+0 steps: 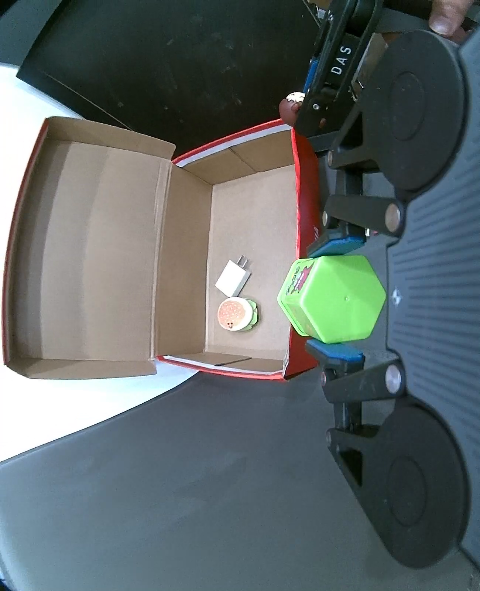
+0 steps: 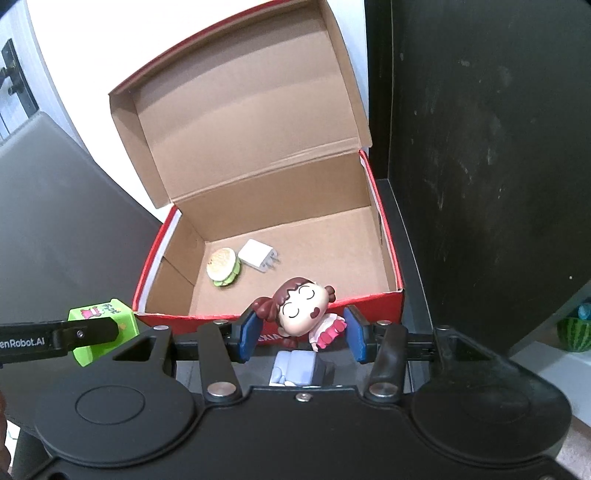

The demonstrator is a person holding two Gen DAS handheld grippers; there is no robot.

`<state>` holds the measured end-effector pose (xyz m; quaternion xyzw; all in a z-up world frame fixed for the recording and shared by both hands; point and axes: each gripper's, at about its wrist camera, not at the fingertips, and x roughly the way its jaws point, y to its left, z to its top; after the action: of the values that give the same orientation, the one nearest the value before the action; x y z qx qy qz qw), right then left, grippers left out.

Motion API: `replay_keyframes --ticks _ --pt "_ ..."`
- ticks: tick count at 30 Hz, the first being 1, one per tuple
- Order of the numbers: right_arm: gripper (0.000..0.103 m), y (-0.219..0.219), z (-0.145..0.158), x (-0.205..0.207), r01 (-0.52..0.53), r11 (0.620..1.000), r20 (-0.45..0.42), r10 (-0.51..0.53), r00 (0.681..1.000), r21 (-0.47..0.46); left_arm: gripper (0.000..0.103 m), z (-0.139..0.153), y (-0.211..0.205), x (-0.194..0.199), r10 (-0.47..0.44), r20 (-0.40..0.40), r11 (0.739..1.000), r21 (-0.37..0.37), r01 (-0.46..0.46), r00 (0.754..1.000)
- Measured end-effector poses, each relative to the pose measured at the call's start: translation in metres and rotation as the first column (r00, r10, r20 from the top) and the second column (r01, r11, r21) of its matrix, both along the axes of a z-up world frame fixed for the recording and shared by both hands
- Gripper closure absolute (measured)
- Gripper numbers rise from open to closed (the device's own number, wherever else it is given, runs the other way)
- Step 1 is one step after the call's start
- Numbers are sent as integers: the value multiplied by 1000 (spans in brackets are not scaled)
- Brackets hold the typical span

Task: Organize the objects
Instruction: 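Carry the green block and doll figure up over the red box with both tools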

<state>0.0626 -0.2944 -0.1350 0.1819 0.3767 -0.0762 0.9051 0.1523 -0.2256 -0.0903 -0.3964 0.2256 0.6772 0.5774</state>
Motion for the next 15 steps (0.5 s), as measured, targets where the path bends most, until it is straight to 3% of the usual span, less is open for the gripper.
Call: replay_keyframes --ticks 15 --pt "56 -1 21 -13 -6 1000 59 7 998 -15 56 27 -21 -3 -15 -33 998 57 17 999"
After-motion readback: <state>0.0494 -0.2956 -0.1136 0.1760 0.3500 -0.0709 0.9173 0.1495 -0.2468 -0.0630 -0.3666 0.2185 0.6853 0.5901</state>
